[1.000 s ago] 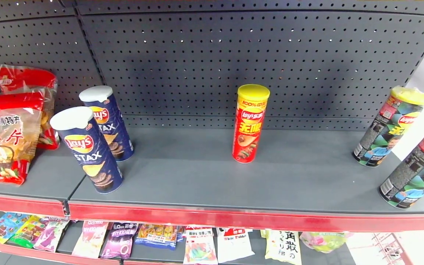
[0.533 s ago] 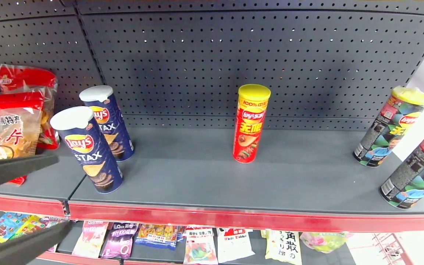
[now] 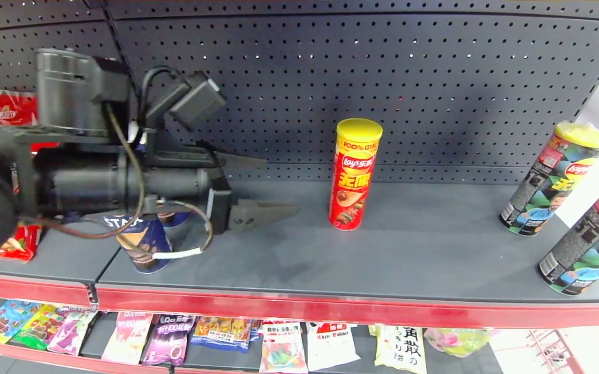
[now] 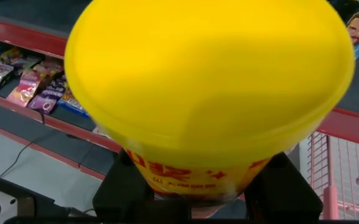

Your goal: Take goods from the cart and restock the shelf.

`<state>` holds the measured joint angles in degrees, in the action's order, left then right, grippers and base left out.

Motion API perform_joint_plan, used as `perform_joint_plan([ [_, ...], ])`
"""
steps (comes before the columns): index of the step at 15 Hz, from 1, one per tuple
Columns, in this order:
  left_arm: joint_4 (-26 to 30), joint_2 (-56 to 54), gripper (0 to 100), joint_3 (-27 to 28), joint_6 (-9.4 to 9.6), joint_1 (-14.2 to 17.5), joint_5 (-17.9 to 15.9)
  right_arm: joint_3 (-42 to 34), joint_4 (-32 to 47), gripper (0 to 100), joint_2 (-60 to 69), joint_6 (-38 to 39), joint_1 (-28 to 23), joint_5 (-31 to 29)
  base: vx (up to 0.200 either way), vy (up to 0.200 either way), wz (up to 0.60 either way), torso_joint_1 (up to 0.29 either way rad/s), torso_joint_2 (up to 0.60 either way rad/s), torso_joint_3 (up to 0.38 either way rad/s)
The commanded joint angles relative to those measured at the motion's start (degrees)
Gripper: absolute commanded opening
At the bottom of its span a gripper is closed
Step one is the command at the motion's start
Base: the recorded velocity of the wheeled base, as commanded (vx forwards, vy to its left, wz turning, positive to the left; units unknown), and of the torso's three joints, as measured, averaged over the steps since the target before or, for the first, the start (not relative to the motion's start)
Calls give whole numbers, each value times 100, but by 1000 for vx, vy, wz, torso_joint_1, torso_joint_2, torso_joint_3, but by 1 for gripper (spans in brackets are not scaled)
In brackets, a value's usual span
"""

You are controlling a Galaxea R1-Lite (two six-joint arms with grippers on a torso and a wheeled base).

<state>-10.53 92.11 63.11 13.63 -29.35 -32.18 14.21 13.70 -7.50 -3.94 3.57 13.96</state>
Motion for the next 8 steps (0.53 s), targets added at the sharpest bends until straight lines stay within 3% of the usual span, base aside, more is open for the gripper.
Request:
perform_joint_plan([
  [1,-72,1257,100,905,78,-26,-25,2,1,0,11,-2,-6,2,0,0,0,0,0,0],
  [3,-72,1634,100,1432,78,-44,-60,-6,10,0,11,-2,-6,2,0,0,0,0,0,0],
  [8,-133,2197,100,1995,78,-97,-78,-24,10,0,-6,-2,-6,2,0,0,0,0,0,0],
])
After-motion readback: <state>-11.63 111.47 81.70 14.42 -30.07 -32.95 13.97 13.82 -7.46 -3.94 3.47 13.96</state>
